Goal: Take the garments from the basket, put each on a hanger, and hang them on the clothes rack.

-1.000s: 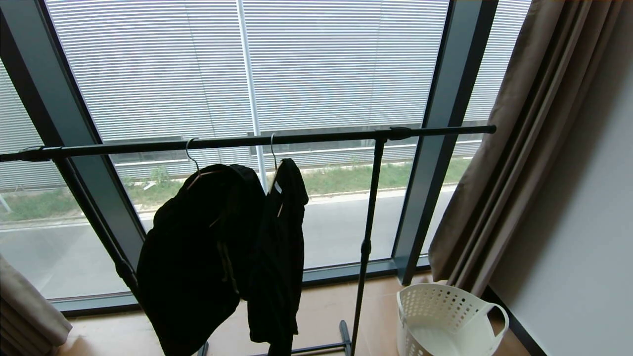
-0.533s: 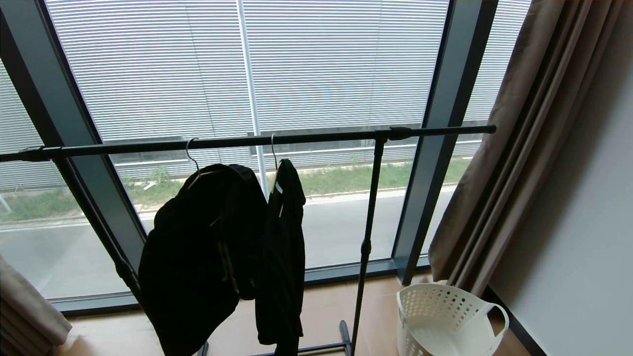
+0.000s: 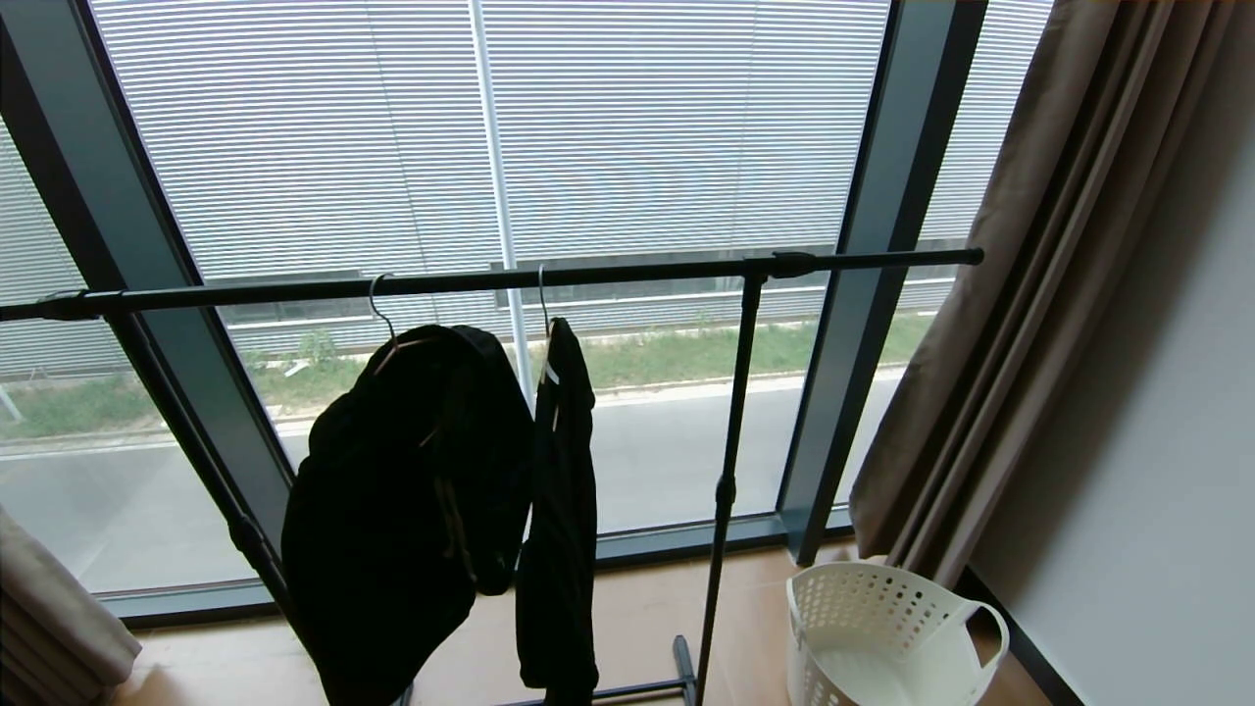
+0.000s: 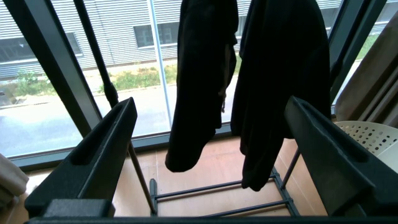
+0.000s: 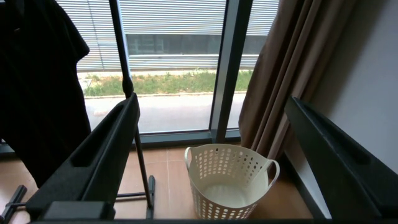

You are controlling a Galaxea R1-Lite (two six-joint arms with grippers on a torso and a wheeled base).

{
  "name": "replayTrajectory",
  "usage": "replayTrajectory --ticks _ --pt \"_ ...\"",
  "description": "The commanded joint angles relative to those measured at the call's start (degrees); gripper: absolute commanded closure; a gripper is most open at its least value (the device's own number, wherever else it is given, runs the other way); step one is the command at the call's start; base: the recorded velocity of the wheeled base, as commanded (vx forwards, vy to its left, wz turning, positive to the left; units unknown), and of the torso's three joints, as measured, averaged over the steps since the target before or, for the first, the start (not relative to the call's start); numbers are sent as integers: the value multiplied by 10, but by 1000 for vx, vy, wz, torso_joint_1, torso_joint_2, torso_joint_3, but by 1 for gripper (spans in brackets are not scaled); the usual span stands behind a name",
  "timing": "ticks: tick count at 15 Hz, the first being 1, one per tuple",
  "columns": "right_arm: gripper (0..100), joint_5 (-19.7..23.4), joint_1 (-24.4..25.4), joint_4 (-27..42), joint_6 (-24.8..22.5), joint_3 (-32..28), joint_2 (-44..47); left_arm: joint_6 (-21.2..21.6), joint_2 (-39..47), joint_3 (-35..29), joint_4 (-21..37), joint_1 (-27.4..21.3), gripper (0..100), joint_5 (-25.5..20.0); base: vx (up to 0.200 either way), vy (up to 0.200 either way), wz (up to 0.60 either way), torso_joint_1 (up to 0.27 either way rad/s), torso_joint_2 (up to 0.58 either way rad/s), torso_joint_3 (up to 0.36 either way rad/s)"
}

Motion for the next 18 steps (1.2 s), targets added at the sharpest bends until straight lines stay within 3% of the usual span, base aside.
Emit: replayTrajectory --ticks 1,18 --pt "0 0 0 0 0 0 1 0 1 0 0 0 0 0 0 0 0 0 0 0" --pt "0 -1 0 -1 0 0 2 0 1 0 0 0 0 0 0 0 0 0 0 0"
